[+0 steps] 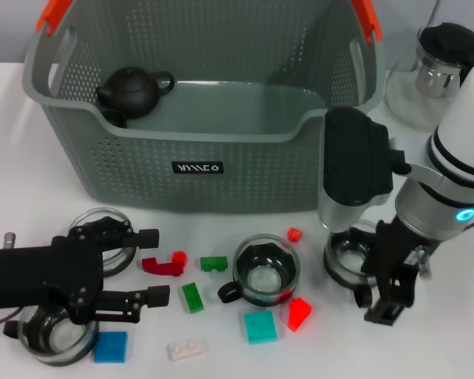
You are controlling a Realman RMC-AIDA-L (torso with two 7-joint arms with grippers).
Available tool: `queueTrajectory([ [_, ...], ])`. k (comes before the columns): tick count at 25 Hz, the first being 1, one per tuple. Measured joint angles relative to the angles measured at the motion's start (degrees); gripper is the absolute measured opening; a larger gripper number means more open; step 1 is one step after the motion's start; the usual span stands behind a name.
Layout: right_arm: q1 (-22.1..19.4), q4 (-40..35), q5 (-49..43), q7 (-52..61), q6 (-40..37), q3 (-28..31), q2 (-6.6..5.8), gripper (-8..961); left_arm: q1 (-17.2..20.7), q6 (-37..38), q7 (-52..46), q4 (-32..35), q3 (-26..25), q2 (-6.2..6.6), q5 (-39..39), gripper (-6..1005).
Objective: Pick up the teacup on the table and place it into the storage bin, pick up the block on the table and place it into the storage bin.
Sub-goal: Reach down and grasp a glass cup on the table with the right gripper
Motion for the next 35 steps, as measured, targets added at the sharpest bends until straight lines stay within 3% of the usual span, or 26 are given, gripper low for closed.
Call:
queueTrajectory([
  [6, -0.1, 0.03, 0.22, 0.93, -3.09, -0.14, 0.0, 733, -0.02, -0.3, 0.01, 0.0, 0.0, 0.0, 0.1, 873],
  [12, -0.13, 0.27, 0.17, 2.95, 1.48, -0.81, 0.04, 733, 0.07, -0.49, 0.19, -0.08, 0.0, 0.0, 0.1, 873],
  [18, -0.11, 0.75, -0.1, 6.1, 4.81, -5.12, 0.16, 732, 0.3, -0.55, 0.14, -0.09, 0.0, 0.0, 0.1, 872],
  [32, -0.73, 0.61, 0.44, 6.34, 6.84, -9.21, 0.27, 663, 0.51, -0.87, 0.09, -0.15, 0.0, 0.0, 0.08, 873],
  [35, -0.73, 0.57, 0.6, 6.48, 6.99, -8.97, 0.26, 436, 0.51, -1.26, 0.07, -0.32, 0.0, 0.0, 0.07, 873],
])
